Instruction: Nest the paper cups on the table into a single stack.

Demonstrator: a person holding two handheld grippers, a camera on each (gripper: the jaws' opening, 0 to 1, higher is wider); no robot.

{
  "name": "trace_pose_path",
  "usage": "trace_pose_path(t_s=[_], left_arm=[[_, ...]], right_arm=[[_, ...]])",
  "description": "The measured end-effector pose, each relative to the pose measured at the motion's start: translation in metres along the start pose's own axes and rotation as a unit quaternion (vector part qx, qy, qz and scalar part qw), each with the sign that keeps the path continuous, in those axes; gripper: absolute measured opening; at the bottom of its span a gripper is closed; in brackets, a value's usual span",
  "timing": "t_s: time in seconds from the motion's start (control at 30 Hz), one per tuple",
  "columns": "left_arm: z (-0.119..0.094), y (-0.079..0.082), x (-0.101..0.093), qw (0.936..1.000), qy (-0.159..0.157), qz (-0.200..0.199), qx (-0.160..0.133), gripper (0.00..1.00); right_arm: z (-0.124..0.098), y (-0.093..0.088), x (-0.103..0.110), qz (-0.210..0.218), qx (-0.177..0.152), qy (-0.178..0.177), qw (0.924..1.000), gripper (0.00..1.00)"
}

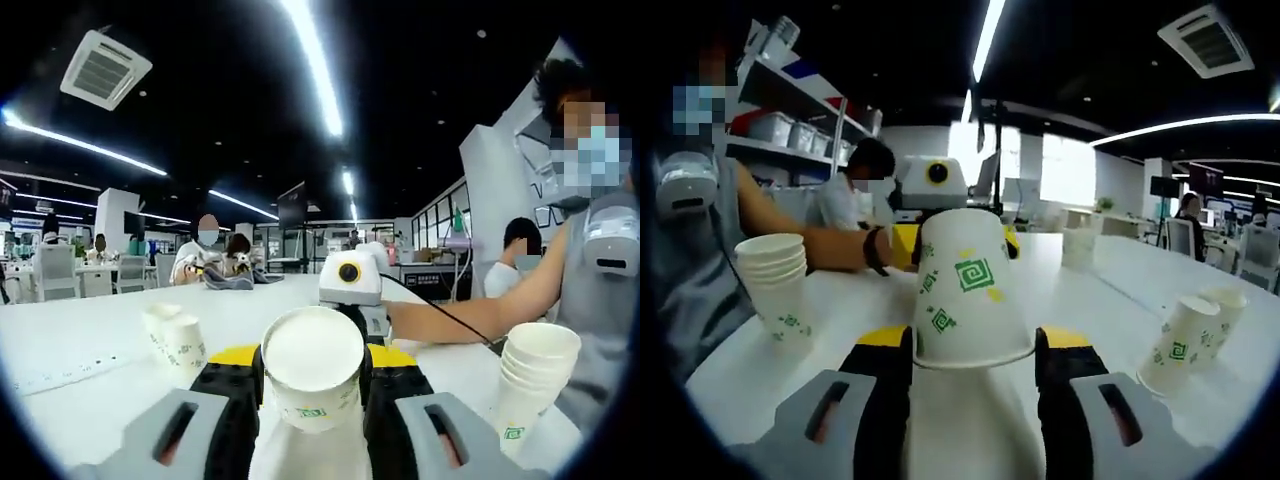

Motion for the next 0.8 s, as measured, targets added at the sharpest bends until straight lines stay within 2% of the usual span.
trace_pose_path(t_s=[0.13, 0.33, 0.63, 0.8], left_arm=[[-0.001, -0.006, 0.001, 0.9999, 0.001, -0.003, 0.014, 0.41], [-0.001, -0.015, 0.0, 0.9994, 0.001, -0.012, 0.033, 0.41], [0.0, -0.033, 0.0, 0.9964, 0.006, -0.037, 0.076, 0.41], [0.002, -0.038, -0.003, 0.9949, 0.008, -0.037, 0.093, 0.49]], right_arm=[[-0.003, 0.003, -0.008, 0.005, -0.006, -0.009, 0.9999, 0.49], [-0.004, 0.0, -0.007, 0.003, -0.001, -0.017, 0.9998, 0.49], [-0.008, 0.001, -0.006, 0.006, -0.006, -0.031, 0.9995, 0.49], [-0.008, -0.003, -0.01, 0.008, 0.002, -0.039, 0.9992, 0.5]])
Point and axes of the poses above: the point that each gripper's makers call its tool centre point, and the gripper's own axes: z roughly forward along the fingers, x roughly to its left, y roughly out of its top, the point moved 7 cm from there along -z, roughly backward along the fingers, and after that the axes turned 15 degrees about -y, right-handed, at the moved point
